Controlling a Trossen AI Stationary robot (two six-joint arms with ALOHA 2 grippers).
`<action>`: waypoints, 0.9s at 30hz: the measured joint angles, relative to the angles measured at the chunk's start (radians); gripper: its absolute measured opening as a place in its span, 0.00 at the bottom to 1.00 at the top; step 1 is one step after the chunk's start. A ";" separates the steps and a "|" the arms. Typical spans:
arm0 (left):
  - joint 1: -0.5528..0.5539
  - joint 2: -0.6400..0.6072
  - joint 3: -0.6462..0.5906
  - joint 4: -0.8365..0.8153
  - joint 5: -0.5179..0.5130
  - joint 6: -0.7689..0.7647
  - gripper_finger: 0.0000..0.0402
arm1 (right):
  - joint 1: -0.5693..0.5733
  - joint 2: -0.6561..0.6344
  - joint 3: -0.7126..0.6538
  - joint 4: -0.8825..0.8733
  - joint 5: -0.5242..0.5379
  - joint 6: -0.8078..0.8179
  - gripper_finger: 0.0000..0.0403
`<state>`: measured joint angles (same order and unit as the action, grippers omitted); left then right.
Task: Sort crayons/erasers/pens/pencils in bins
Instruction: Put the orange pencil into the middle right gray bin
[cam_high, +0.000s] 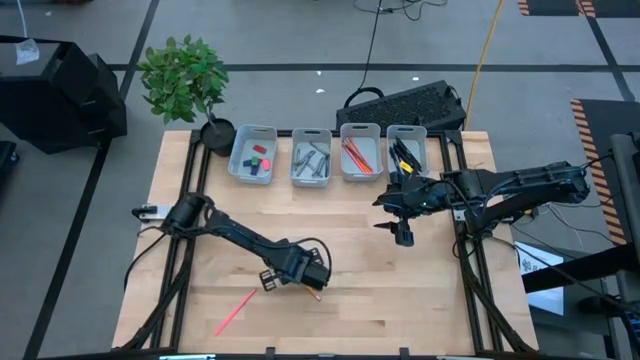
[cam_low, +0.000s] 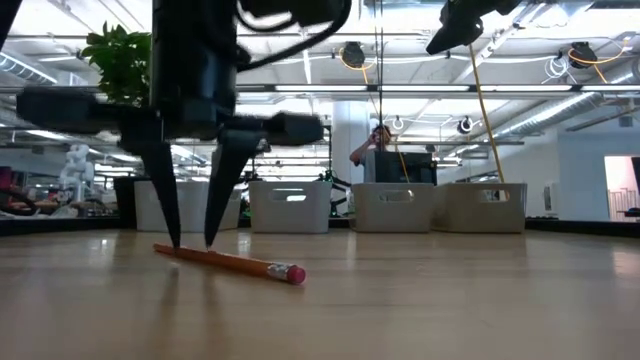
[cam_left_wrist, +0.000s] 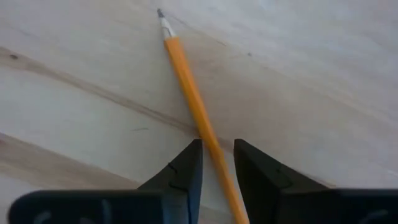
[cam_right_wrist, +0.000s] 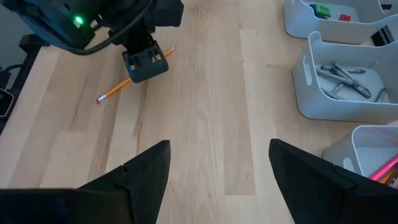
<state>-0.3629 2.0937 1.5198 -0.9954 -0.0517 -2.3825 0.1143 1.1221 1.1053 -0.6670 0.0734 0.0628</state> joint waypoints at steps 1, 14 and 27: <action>-0.002 0.001 -0.013 0.014 0.001 -0.011 0.21 | 0.000 0.000 0.000 0.000 0.000 0.000 0.66; -0.007 -0.007 -0.100 0.146 0.027 -0.019 0.06 | 0.000 0.000 0.000 -0.004 0.001 -0.004 0.66; 0.008 -0.021 -0.080 0.123 0.013 0.058 0.06 | 0.000 0.000 0.000 -0.003 0.000 -0.008 0.66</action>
<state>-0.3554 2.0730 1.4397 -0.8727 -0.0391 -2.3242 0.1143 1.1217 1.1053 -0.6705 0.0734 0.0547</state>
